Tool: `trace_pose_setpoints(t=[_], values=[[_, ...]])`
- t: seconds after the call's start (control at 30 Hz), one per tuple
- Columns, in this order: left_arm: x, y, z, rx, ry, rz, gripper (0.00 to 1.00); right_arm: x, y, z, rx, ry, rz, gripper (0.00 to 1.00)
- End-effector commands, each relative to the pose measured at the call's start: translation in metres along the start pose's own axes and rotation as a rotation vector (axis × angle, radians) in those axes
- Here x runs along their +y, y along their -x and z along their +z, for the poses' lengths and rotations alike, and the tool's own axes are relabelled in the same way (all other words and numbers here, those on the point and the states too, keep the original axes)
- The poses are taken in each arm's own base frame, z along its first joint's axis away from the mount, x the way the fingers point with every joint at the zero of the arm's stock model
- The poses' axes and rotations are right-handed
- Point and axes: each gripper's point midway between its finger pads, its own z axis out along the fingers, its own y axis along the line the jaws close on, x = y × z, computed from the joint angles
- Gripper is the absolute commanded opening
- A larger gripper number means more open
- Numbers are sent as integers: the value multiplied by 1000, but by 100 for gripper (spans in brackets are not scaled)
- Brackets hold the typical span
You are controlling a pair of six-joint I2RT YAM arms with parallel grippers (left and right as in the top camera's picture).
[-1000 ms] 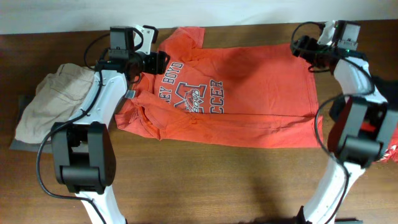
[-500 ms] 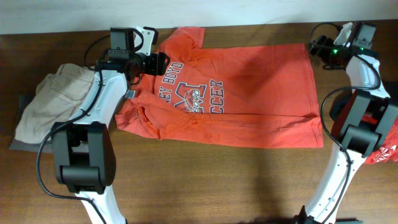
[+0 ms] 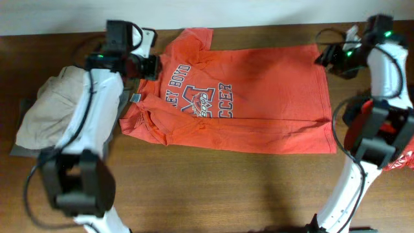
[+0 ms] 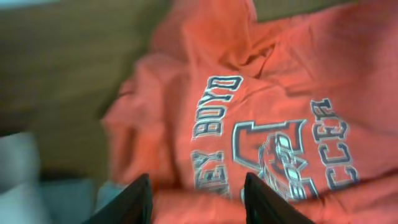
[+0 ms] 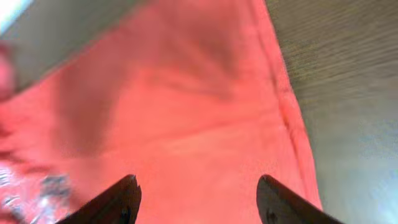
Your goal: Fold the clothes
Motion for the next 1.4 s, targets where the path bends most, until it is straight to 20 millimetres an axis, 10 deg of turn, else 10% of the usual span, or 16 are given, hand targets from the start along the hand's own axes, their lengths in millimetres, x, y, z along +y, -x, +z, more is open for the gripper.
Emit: trace_pose_setpoints(t=[0.0, 0.4, 0.67, 0.9, 1.2, 1.37], values=[[-1, 36, -105, -166, 158, 52, 60, 69, 10, -123, -209, -1, -178, 66], [-28, -43, -228, -89, 178, -38, 66, 124, -131, -263, -193, -177, -131, 69], [-27, -99, -214, 104, 187, -108, 71, 123, -193, -286, -229, -242, -53, 77], [-28, -133, -139, 178, 119, -132, 74, 83, -210, -215, -91, -319, 38, 80], [-31, -184, -32, 218, 22, -146, 83, 13, -245, -61, 164, -324, 178, 88], [-26, -189, 1, 242, 20, -139, 83, -10, -251, -20, 221, -302, 239, 85]])
